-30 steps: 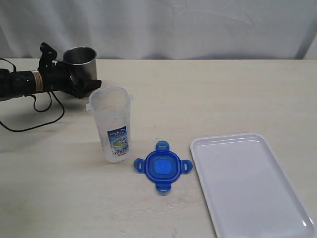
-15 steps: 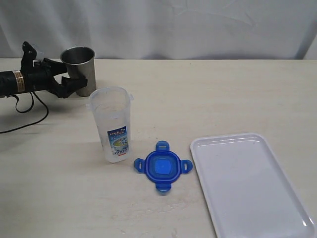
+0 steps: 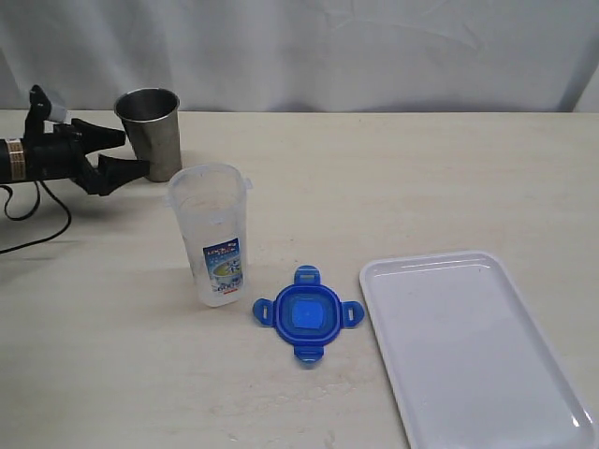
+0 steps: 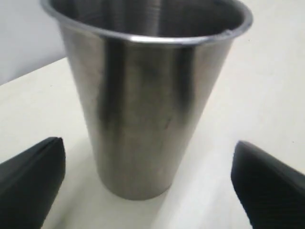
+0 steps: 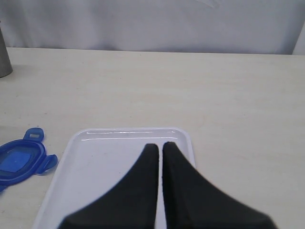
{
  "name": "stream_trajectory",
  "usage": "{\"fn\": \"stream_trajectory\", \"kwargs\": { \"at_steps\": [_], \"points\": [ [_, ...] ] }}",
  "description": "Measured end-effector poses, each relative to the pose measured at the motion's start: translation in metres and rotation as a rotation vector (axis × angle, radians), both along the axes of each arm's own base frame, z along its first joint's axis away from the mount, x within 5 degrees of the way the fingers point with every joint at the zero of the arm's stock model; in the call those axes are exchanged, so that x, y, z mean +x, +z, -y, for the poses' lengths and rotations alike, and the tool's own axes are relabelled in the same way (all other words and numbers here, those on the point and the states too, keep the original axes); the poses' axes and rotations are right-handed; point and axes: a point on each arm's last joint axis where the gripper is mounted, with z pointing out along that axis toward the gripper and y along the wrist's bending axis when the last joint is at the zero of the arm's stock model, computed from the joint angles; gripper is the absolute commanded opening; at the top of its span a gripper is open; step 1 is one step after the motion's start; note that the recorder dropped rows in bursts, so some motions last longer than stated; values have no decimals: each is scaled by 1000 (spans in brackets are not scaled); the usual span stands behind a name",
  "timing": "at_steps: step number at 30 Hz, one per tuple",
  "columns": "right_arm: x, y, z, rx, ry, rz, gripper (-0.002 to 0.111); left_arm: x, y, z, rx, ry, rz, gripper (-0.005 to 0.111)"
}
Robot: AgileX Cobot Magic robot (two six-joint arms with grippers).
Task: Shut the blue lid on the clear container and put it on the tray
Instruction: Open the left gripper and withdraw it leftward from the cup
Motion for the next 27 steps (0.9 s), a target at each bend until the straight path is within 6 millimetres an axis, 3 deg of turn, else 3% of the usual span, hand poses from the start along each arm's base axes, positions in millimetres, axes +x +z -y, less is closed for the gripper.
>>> {"fn": "stream_trajectory", "kwargs": {
  "at_steps": [5, 15, 27],
  "points": [
    [0, 0, 0, 0, 0, 0, 4, -10, 2, -21, -41, -3, -14, 88],
    [0, 0, 0, 0, 0, 0, 4, -22, 11, -39, -139, 11, -173, 88],
    [0, 0, 0, 0, 0, 0, 4, -28, 107, -40, -151, 54, -192, 88]
  ]
}}
